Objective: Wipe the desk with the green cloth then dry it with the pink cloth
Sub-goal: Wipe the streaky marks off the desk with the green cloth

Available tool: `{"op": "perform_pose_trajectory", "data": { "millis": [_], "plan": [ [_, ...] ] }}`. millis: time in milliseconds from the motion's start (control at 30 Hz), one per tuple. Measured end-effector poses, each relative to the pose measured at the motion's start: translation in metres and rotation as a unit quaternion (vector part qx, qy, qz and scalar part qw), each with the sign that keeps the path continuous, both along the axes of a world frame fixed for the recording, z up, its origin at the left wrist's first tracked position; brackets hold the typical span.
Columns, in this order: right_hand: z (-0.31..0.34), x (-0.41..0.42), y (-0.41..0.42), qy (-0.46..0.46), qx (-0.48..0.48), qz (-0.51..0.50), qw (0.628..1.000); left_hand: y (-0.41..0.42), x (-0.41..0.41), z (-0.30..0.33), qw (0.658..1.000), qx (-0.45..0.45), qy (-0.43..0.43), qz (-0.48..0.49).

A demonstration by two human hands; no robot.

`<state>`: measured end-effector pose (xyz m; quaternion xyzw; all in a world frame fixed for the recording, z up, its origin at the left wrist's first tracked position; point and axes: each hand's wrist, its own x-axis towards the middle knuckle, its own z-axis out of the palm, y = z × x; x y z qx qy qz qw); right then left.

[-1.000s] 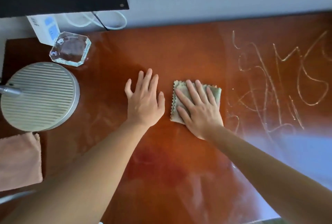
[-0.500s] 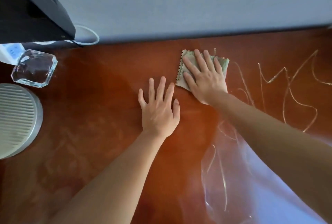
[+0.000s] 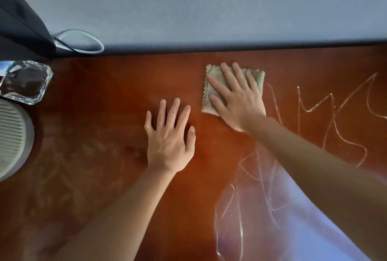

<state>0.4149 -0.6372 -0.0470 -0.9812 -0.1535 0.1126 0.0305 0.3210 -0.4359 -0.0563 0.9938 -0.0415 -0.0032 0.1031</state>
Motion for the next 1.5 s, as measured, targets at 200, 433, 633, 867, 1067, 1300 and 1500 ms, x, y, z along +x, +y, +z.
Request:
{"op": "perform_pose_trajectory", "data": {
  "millis": [200,433,633,867,1067,1300,1500],
  "plan": [
    [0.001,0.056,0.005,-0.005,0.018,-0.038,0.999,-0.001,0.0,0.0,1.0,-0.002,-0.017,0.001],
    [-0.002,-0.044,-0.012,0.006,-0.006,0.032,0.999,-0.001,-0.001,-0.001,1.0,-0.003,-0.021,0.004],
    [0.002,0.047,-0.021,0.0,0.001,-0.009,1.0,0.0,-0.001,-0.004,1.0,-0.006,-0.022,0.006],
    [0.003,0.008,-0.018,-0.004,0.015,-0.026,1.0,0.001,-0.002,-0.006,1.0,-0.004,-0.026,0.004],
    [-0.001,-0.038,-0.031,0.007,-0.007,0.03,1.0,0.001,-0.001,-0.003,1.0,-0.008,-0.025,0.004],
    [-0.003,0.042,-0.02,-0.003,-0.005,0.001,1.0,0.0,0.0,-0.001,1.0,-0.012,-0.022,0.005],
    [0.004,-0.059,-0.007,0.017,0.005,0.032,0.999,0.0,-0.001,0.0,1.0,-0.009,-0.025,0.003]
  ]
}}
